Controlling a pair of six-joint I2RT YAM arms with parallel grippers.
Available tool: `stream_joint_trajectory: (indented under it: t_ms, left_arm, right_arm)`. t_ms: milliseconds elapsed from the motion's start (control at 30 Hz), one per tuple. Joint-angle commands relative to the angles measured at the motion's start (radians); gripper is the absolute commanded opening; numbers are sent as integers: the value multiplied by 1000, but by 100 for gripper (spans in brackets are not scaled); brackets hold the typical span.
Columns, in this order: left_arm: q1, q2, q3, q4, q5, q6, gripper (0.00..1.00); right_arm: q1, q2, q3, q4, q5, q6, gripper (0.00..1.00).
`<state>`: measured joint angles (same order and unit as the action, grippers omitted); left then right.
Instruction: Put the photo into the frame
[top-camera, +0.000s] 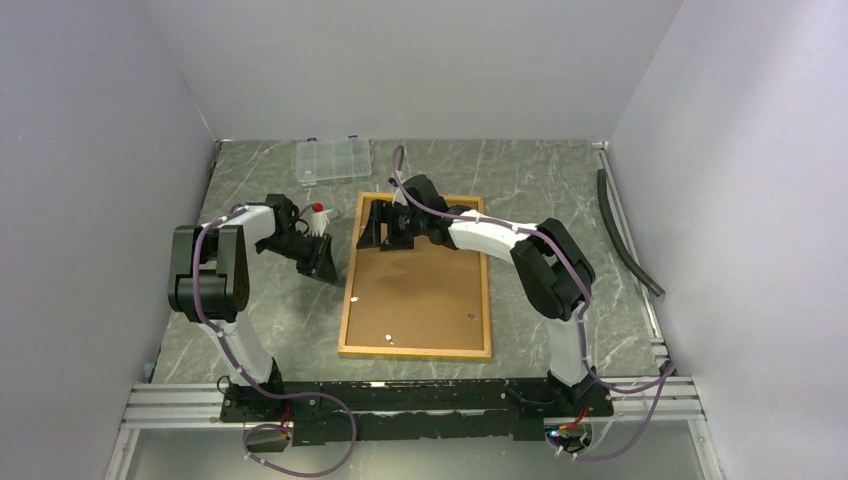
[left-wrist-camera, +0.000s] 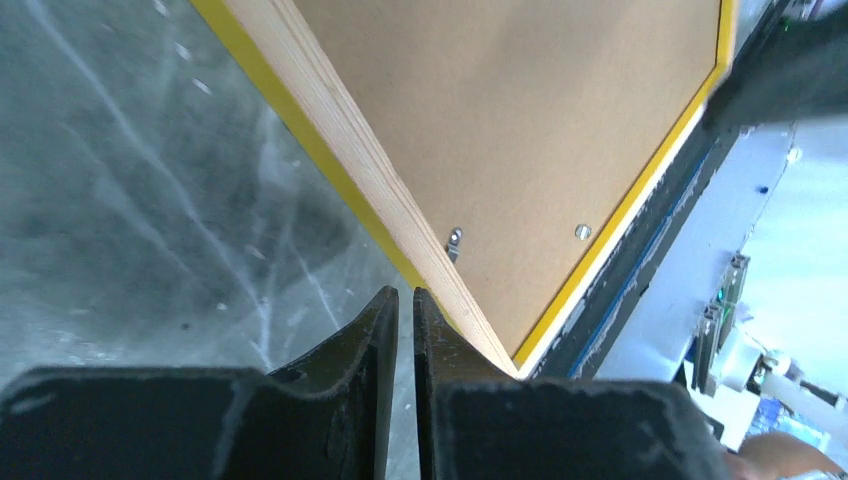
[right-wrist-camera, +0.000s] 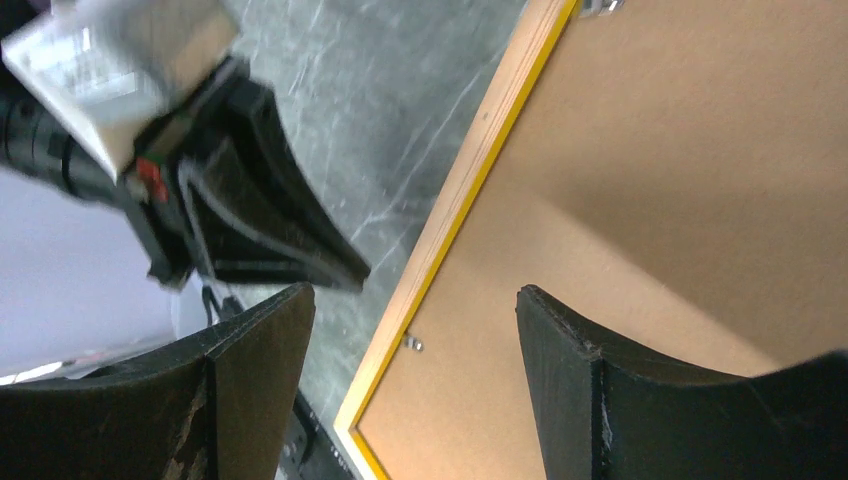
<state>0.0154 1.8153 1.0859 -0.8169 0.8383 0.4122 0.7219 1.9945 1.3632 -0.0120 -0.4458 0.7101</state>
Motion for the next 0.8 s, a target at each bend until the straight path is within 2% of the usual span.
stream_joint_trajectory:
  t_ms: [0,200,333,467,567,667,767]
  left_arm:
    - [-9,2,5,-45,-9,108,17]
    - [-9,12,12,-26,-3,91,16]
    - [-39,50,30,-16,-2,66,16]
    - [-42,67,39,11,-26,72,15]
    - [-62,64,38,15,-48,98,16]
    - [-104,53,23,14,-90,124,16]
    - [-145,35,6,20,-112,135,15]
  right_arm:
    - [-2,64,116,-29,43,-1,77]
    - [-10,97,172,-95,55,-19,73]
    - [-84,-15,80,-118,101,-21,73]
    - [-212,-169,-25,-224,292,-60,82]
    - [-311,-248,-88,-271,407,-47,99]
    - [-388,-287,-120,-276,481,-44,100]
    - [-447,-228,-74,-317,505,-52,100]
